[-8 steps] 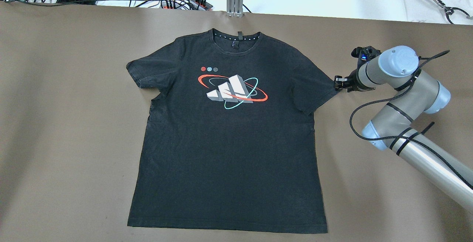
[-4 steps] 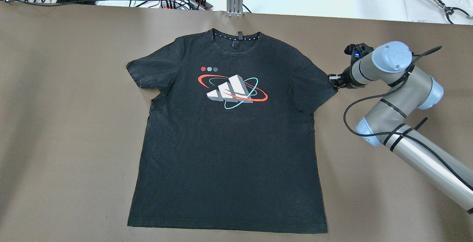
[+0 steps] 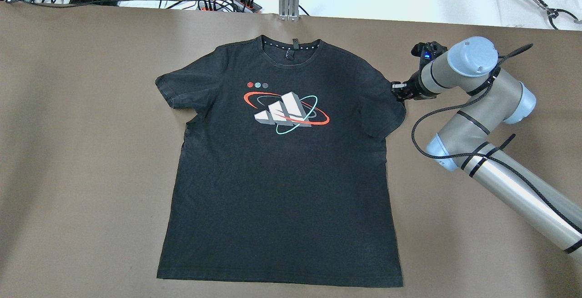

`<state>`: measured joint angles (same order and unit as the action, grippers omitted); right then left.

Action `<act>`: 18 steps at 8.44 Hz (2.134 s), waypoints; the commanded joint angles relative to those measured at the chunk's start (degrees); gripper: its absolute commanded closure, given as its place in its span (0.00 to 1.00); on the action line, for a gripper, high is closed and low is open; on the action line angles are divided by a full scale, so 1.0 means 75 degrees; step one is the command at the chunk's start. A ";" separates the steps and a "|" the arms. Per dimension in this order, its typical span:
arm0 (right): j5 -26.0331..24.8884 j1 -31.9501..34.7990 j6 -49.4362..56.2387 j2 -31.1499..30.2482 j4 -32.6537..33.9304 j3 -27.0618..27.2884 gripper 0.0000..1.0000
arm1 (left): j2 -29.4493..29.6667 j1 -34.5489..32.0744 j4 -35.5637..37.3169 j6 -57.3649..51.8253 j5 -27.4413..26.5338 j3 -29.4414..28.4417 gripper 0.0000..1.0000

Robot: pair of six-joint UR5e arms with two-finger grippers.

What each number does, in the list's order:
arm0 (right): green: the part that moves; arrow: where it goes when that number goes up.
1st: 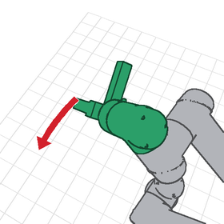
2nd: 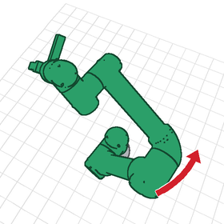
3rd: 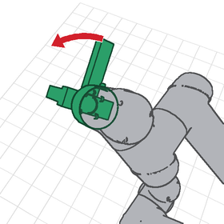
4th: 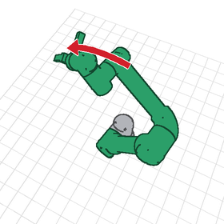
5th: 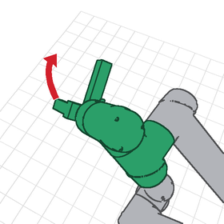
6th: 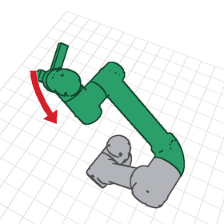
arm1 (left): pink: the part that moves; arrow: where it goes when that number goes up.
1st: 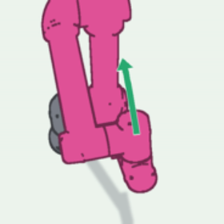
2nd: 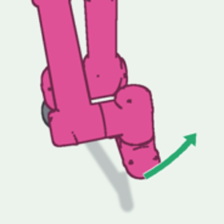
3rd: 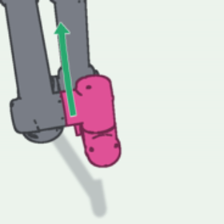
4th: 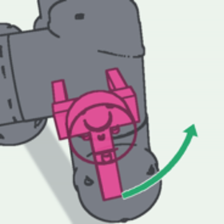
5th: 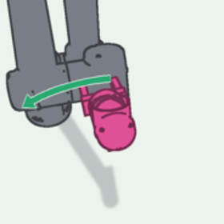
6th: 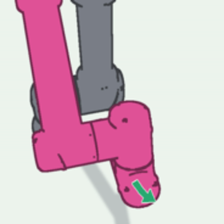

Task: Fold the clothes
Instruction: 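Move the right gripper toward the shirt's sleeve nearest it, then grasp the sleeve edge with the right gripper while the left gripper reaches the other sleeve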

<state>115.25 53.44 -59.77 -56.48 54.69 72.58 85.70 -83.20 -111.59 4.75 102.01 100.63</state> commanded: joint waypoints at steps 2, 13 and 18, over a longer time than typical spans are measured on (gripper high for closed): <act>-0.0086 -0.0632 -0.0291 0.0651 0.0255 0.0061 1.00 | -0.0013 0.0008 -0.0004 0.0000 0.0004 -0.0023 0.06; -0.0882 -0.0926 -0.0690 0.1437 0.0290 -0.0724 0.05 | 0.0336 0.0380 -0.0016 0.0687 0.0318 -0.0047 0.06; -0.0895 -0.1008 -0.0876 0.0958 0.0302 0.0223 0.05 | 0.3588 0.1940 -0.0073 0.3500 0.2622 -0.2228 0.06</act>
<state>108.52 46.19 -65.36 -47.25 56.92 70.75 101.72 -71.57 -111.53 25.57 113.52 94.46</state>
